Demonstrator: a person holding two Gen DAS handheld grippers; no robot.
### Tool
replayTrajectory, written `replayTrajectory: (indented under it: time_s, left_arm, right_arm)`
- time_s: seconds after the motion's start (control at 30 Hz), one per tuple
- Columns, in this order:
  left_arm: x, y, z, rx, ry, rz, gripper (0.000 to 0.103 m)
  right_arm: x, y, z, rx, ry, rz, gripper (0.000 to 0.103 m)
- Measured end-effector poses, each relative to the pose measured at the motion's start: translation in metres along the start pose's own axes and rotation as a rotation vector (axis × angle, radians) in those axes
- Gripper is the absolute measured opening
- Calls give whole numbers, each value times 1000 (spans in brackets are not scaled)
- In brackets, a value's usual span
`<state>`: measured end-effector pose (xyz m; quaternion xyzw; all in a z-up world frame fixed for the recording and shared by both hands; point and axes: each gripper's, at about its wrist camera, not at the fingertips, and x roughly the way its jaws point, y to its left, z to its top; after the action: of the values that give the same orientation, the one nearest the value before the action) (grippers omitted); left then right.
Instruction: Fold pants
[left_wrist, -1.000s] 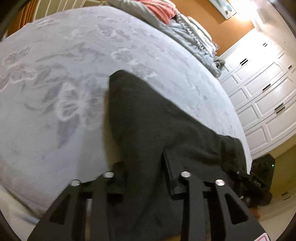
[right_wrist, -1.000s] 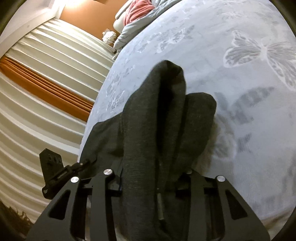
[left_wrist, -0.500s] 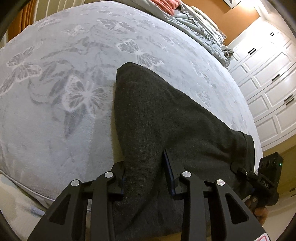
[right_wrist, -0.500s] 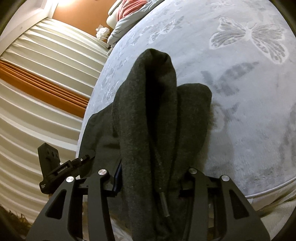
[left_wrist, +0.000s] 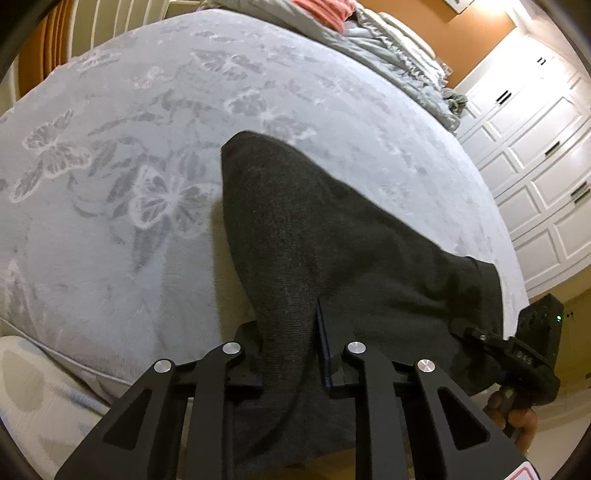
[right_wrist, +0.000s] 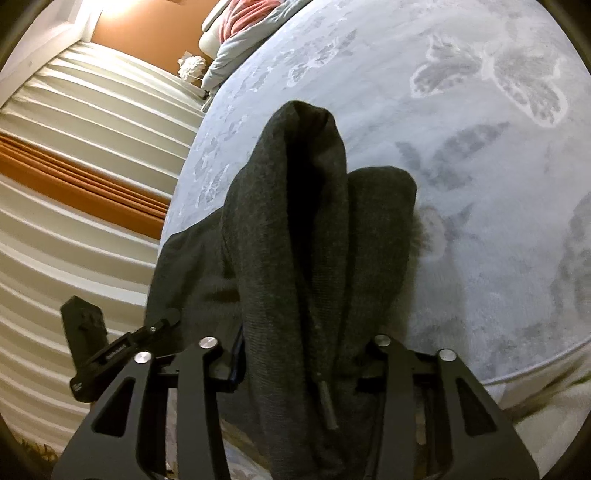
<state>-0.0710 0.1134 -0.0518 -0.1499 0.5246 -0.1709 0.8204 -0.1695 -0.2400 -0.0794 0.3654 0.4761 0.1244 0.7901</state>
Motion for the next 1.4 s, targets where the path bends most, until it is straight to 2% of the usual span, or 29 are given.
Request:
replayTrajectory:
  time_s: [0.33, 0.5, 0.6, 0.77, 1.0, 1.17, 1.4]
  left_arm:
    - [-71, -35, -27, 99, -15, -79, 14]
    - [-122, -56, -35, 166, -87, -116, 14]
    - [-159, -74, -35, 223, -168, -145, 14]
    - [-225, -111, -22, 340, -361, -187, 13]
    - [-297, -157, 8, 480, -654, -197, 13]
    - [-329, -188, 36, 569, -816, -181, 13]
    - [-353, -217, 87, 629, -966, -160, 13]
  right_arm:
    - [-59, 51, -32, -135, -33, 51, 30]
    - [-100, 82, -48, -218, -84, 96, 30]
    - [-127, 102, -50, -265, -140, 125, 30]
    - [-170, 146, -45, -379, -271, 189, 30]
    - [-222, 213, -7, -560, -489, 285, 30]
    - [-247, 256, 26, -689, -619, 320, 30]
    - [-265, 308, 82, -807, -747, 354, 30]
